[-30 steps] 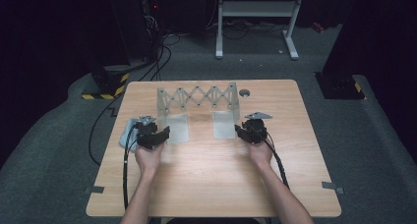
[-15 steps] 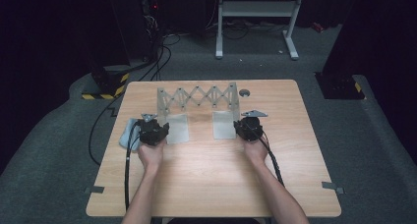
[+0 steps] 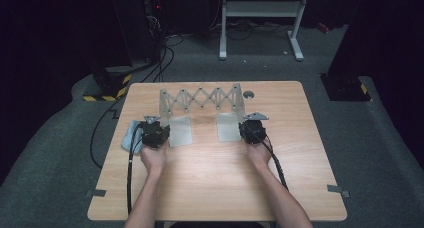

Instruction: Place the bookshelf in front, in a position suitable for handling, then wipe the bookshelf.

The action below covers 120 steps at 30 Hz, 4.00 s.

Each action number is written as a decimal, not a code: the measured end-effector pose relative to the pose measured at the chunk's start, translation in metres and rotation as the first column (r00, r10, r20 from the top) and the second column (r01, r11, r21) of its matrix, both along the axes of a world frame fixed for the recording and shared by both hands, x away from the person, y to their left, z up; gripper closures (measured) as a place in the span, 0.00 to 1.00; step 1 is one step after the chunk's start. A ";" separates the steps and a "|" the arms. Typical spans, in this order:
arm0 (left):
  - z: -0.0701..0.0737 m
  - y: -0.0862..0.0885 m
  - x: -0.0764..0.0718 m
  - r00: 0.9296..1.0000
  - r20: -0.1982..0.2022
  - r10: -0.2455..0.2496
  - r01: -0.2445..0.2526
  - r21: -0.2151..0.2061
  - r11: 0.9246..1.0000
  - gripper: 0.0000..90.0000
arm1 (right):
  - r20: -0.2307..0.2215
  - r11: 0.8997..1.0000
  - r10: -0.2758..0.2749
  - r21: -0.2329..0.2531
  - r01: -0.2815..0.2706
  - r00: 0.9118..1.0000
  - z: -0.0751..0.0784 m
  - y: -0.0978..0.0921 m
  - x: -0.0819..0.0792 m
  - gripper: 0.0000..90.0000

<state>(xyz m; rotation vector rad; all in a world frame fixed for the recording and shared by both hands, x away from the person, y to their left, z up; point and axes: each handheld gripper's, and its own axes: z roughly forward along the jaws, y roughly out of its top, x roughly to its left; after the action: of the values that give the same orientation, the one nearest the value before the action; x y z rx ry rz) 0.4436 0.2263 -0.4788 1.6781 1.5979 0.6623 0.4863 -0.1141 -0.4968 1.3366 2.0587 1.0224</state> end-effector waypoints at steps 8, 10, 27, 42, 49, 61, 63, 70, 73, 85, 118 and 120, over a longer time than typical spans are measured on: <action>0.001 -0.001 -0.003 1.000 -0.001 -0.013 0.013 0.021 1.000 0.91 | -0.004 1.000 -0.013 -0.013 0.013 1.000 0.001 -0.005 -0.002 0.95; 0.001 -0.002 -0.004 1.000 -0.001 -0.022 0.022 0.030 0.999 0.91 | -0.004 1.000 -0.017 -0.008 0.017 1.000 0.001 -0.007 -0.004 0.95; 0.001 -0.027 -0.014 0.994 0.001 -0.111 0.111 0.045 0.993 0.91 | 0.003 0.999 -0.047 0.002 0.047 0.999 0.000 -0.041 -0.030 0.95; 0.000 -0.046 -0.031 0.985 0.014 -0.172 0.171 0.039 0.984 0.90 | -0.002 0.999 -0.054 0.005 0.054 0.999 0.001 -0.063 -0.054 0.94; 0.000 -0.053 -0.040 0.980 0.017 -0.196 0.196 0.034 0.980 0.89 | 0.002 0.998 -0.055 0.007 0.055 0.998 0.001 -0.075 -0.068 0.94; 0.001 -0.064 -0.053 0.977 0.016 -0.211 0.211 0.036 0.977 0.89 | -0.004 0.998 -0.056 0.000 0.056 0.998 0.002 -0.089 -0.086 0.94; 0.001 -0.065 -0.055 0.977 0.016 -0.214 0.213 0.038 0.976 0.89 | -0.006 0.999 -0.055 -0.003 0.055 0.998 0.002 -0.090 -0.088 0.94; 0.000 -0.068 -0.061 0.976 0.018 -0.219 0.218 0.036 0.975 0.89 | -0.002 0.999 -0.049 0.004 0.049 0.999 0.001 -0.094 -0.094 0.94; 0.000 -0.068 -0.064 0.975 0.019 -0.219 0.219 0.033 0.975 0.89 | -0.002 0.999 -0.046 0.003 0.046 0.999 0.001 -0.095 -0.095 0.93; -0.001 -0.065 -0.069 0.969 0.020 -0.246 0.246 0.018 0.969 0.73 | 0.002 1.000 0.013 0.020 -0.013 1.000 0.002 -0.100 -0.101 0.73; 0.012 0.038 -0.071 0.994 -0.014 -0.104 0.105 0.054 0.993 0.33 | -0.027 1.000 0.011 0.002 -0.011 1.000 -0.025 -0.109 -0.105 0.65; 0.017 0.045 -0.063 0.997 -0.018 -0.080 0.082 0.079 0.994 0.32 | -0.021 1.000 0.007 -0.008 -0.007 1.000 -0.025 -0.108 -0.105 0.66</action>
<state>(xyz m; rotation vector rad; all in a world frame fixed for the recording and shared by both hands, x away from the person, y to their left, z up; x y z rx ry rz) 0.3805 0.2715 -0.4622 1.7992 1.5226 0.6818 0.3810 -0.2221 -0.5220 1.3427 2.0822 1.0054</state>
